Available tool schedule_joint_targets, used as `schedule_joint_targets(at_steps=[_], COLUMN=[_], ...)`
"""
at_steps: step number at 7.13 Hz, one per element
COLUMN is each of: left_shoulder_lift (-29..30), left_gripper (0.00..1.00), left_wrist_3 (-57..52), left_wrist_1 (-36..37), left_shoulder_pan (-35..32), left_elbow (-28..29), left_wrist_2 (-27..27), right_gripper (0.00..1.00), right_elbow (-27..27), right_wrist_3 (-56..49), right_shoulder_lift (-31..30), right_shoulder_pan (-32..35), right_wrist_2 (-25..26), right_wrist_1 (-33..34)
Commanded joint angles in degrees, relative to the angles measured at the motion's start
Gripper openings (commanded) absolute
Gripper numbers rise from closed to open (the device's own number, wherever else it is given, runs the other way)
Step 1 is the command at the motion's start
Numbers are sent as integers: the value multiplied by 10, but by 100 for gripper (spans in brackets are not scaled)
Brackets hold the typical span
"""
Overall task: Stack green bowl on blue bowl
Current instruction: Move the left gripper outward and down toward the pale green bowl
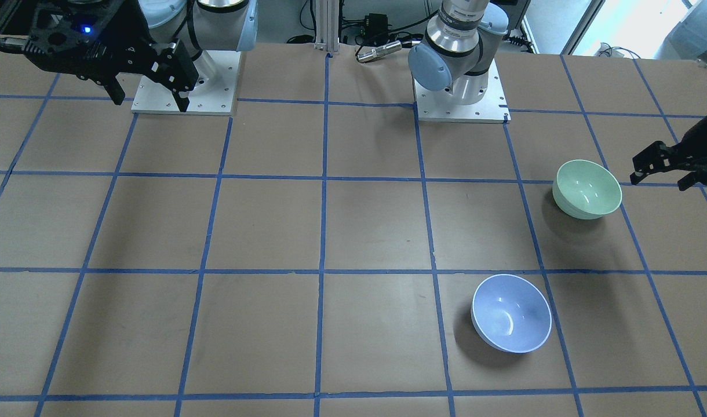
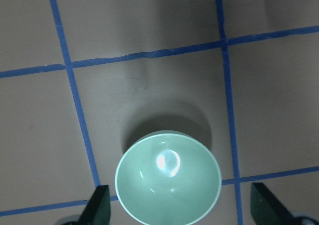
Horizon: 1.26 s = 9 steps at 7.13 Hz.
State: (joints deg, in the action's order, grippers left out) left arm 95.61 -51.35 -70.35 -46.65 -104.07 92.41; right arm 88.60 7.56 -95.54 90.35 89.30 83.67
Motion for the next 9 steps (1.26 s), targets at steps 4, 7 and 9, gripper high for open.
schedule_joint_targets(at_steps=[4,7,9], left_shoulder_lift=[53,58,56], left_gripper=[100,100,100], left_wrist_3=[-113,-131,-128], left_wrist_1=[87,163,176], left_shoulder_pan=[88,112,113], left_elbow=[-66,-142,-159], left_wrist_2=[-50,-65,-59], right_gripper=[100,100,100], right_elbow=[1,0,1], right_wrist_3=[0,0,0], right_shoulder_lift=[0,0,0], right_shoulder_pan=[0,0,0], right_wrist_2=[0,0,0], right_wrist_1=[-1,0,-1])
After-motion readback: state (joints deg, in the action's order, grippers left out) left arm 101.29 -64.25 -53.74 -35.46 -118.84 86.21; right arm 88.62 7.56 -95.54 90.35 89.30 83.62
